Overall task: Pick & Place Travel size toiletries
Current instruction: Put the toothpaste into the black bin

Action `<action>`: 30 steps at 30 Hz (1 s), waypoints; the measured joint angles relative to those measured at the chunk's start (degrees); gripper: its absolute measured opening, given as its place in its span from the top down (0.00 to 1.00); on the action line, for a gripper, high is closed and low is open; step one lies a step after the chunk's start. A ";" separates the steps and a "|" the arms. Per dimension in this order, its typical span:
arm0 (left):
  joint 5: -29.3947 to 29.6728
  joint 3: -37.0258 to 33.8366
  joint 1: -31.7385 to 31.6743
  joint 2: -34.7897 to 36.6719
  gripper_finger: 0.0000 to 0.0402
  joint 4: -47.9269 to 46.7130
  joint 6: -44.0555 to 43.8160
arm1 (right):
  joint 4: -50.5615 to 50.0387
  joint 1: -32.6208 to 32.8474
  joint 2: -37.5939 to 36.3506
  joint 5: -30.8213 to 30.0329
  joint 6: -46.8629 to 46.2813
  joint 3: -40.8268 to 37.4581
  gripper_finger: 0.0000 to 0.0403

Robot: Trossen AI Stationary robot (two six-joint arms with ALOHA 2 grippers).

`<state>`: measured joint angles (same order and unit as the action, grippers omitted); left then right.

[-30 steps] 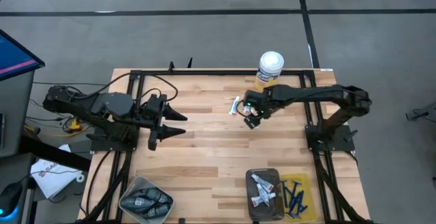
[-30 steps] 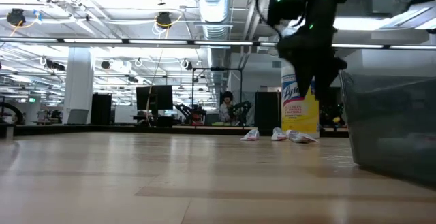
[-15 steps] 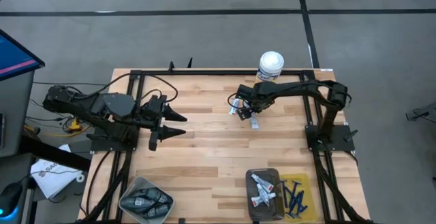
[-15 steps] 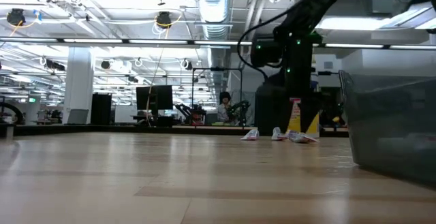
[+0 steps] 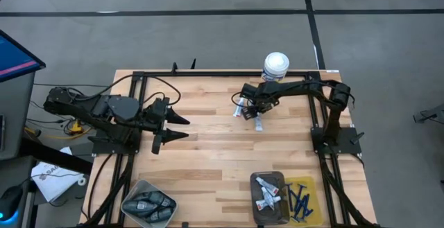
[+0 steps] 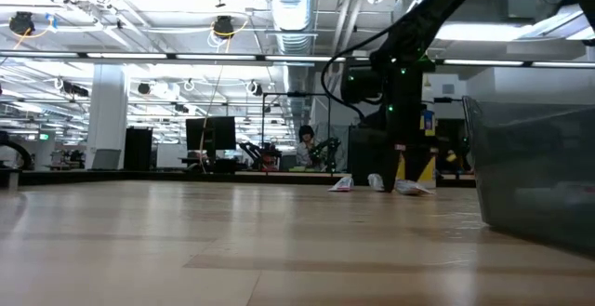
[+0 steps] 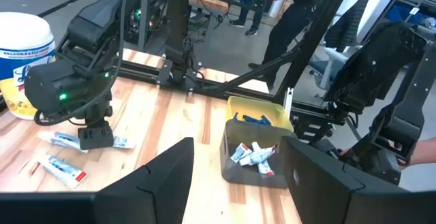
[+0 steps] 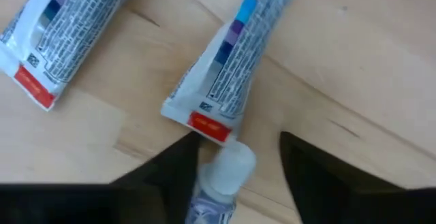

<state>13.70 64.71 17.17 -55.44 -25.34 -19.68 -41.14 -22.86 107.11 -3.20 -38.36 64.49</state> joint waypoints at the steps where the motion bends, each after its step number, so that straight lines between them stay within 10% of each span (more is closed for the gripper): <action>1: 0.01 0.00 0.00 0.00 0.47 -0.02 0.00 | -0.10 -0.15 0.00 0.36 0.19 -0.02 0.56; 11: -0.01 0.00 0.02 0.00 0.47 -0.26 -0.02 | -0.19 0.27 0.00 3.51 1.72 -0.02 0.98; 20: -0.02 0.00 0.02 0.00 0.47 -0.37 0.00 | -2.93 2.99 -3.52 4.52 5.22 -0.07 1.00; 30: -0.01 0.00 0.01 0.00 0.47 -0.42 0.00 | -23.71 8.30 -17.88 -8.32 -0.30 -2.29 0.83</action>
<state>13.69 64.71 17.18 -55.44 -25.77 -19.68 -64.85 -14.56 89.23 -11.52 -38.66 62.20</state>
